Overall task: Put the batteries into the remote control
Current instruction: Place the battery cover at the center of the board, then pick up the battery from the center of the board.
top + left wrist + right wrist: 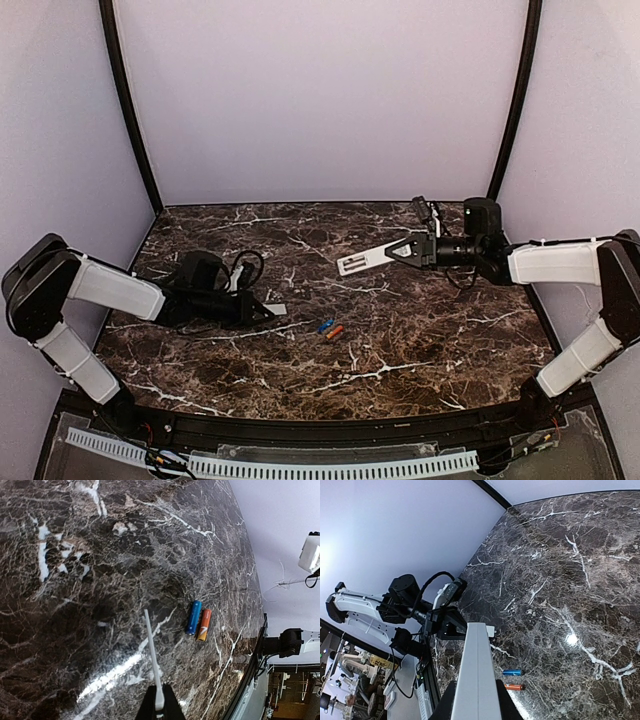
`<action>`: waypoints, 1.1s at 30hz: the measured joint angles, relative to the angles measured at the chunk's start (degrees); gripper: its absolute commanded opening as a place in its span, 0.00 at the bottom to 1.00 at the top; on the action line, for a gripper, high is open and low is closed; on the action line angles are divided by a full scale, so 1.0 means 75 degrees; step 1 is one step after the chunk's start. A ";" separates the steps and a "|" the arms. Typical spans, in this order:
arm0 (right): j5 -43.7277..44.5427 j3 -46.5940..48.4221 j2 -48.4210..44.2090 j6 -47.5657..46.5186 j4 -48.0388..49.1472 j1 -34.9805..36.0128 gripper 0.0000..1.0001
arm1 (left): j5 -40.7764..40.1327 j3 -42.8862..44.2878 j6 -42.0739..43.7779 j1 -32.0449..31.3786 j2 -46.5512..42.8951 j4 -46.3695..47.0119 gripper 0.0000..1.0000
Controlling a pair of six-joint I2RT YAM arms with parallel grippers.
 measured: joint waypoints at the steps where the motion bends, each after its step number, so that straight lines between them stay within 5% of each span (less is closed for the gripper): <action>1: -0.0114 -0.0015 -0.0009 0.0000 0.0041 0.0000 0.00 | -0.0017 -0.0009 -0.0020 0.0006 0.0064 -0.0003 0.04; 7: -0.0627 -0.0061 -0.0169 -0.0061 0.0154 0.0000 0.00 | -0.0058 -0.0221 -0.0242 0.0175 0.0300 0.0006 0.13; 13: -0.0799 -0.0061 -0.0230 -0.0201 0.0082 -0.0003 0.00 | -0.0119 -0.0364 -0.0385 0.0341 0.0376 -0.0099 0.43; 19: -0.0793 -0.0061 -0.0300 -0.0420 -0.0251 -0.0020 0.00 | -0.0589 -0.0023 -0.0038 0.0344 0.0015 -0.0947 0.61; 33: -0.1306 -0.0618 -0.0801 -0.0629 -0.0353 -0.0402 0.00 | -0.1702 0.1157 0.2378 0.0017 -0.1352 -0.3325 0.60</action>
